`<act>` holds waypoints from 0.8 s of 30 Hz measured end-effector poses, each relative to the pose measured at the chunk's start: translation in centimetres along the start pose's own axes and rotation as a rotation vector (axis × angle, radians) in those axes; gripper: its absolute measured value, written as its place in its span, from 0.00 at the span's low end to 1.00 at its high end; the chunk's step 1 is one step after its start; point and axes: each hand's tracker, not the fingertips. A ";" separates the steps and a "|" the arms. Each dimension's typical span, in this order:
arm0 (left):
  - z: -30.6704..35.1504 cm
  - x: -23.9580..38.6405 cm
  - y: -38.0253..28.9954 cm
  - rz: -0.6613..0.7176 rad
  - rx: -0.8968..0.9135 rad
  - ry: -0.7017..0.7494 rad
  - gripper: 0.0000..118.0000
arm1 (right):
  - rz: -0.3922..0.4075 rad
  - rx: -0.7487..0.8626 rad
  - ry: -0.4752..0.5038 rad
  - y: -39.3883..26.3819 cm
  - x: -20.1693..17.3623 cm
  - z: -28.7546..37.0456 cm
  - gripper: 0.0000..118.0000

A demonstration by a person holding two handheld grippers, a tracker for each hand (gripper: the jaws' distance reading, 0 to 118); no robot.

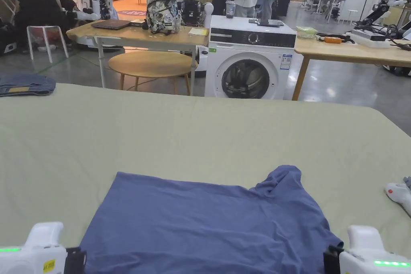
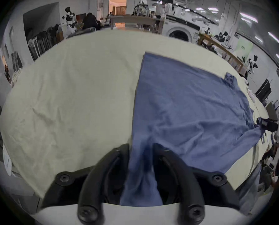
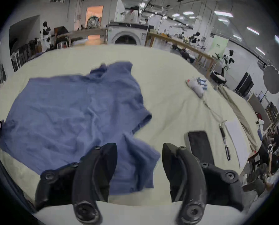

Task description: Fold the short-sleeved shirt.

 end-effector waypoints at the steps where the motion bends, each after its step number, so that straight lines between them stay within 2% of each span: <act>1: 0.3 0.5 0.6 -0.010 0.028 0.002 0.32 | 0.002 0.038 0.008 1.5 -1.3 1.6 0.54; 7: 1.5 3.5 3.4 -0.015 0.220 -0.002 0.32 | -0.037 0.268 0.054 4.3 -5.5 4.5 0.56; 10: 2.8 6.1 3.8 -0.045 0.338 0.001 0.31 | -0.046 0.372 0.085 4.7 -7.7 5.0 0.51; 11: 3.2 6.9 3.9 -0.055 0.372 0.000 0.28 | -0.044 0.391 0.098 4.8 -8.4 5.2 0.45; 12: 3.4 7.6 3.9 -0.072 0.408 0.012 0.21 | -0.042 0.407 0.112 4.9 -9.1 5.3 0.32; 13: 3.6 8.2 4.0 -0.081 0.438 0.035 0.10 | -0.031 0.410 0.098 5.1 -10.0 5.4 0.11; 15: 3.4 8.8 4.1 -0.080 0.467 0.059 0.00 | -0.030 0.427 0.108 5.3 -11.0 5.5 0.06; 16: 3.5 9.0 4.2 -0.071 0.477 0.045 0.00 | -0.039 0.433 0.122 5.5 -11.4 5.6 0.00; 21: 2.9 9.4 5.3 -0.069 0.454 0.045 0.00 | -0.064 0.427 0.143 6.2 -12.5 5.2 0.00; 24: 0.5 7.9 7.2 -0.052 0.361 0.028 0.00 | -0.066 0.397 0.161 6.6 -12.7 4.2 0.00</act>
